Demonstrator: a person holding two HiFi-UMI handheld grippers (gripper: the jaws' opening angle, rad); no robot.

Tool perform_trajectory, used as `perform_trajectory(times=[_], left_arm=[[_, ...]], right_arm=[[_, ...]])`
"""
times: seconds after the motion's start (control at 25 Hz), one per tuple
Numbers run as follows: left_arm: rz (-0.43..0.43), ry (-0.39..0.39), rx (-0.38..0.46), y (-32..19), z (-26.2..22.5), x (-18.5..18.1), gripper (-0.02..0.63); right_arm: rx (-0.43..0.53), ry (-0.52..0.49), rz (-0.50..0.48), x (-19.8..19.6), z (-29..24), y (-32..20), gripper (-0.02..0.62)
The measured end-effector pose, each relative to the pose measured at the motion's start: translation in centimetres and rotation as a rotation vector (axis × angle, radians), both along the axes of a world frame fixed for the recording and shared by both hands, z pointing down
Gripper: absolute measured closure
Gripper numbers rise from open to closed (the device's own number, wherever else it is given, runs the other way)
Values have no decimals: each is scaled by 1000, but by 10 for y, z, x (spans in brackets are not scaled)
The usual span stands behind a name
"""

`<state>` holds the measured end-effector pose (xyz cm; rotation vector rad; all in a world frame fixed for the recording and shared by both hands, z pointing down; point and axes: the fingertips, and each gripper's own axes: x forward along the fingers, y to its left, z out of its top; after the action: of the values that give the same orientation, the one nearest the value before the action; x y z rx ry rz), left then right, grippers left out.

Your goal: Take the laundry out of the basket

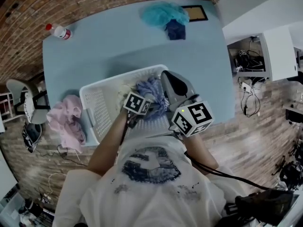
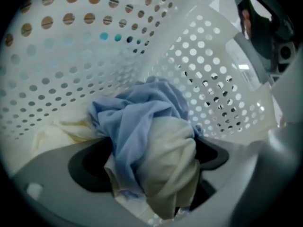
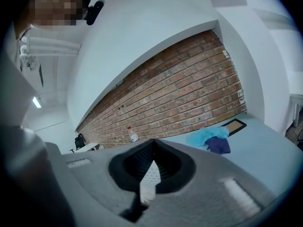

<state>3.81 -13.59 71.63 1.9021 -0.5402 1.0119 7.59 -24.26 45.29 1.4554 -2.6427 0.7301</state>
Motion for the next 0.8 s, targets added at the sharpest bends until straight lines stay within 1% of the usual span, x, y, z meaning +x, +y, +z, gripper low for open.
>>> perform_trajectory(times=[0.12,0.24,0.36,0.44,0.52,0.64,0.8], left_arm=[[11,-73,24,-3,5,-4,153],[22,-118,54,-6,8,-8,204],[36,-110,65,-7,9,-6,262],[43,-91,61,-5,7,-2,303],[39,-87,51,-4,6,-1,342],[33,-92,31,-3,4,-2,371],[41,-102,32,-1,1,-3,391]], right_arm=[[3,-3,1,4,-1,2,597],[5,-6,4,9,-3,3,597],[4,-8,10,14,-2,6,597],[3,-10,12,17,-1,9,597],[2,-12,14,19,-1,11,597],[3,-15,18,22,-1,13,597],[8,-17,19,23,-3,18,597]])
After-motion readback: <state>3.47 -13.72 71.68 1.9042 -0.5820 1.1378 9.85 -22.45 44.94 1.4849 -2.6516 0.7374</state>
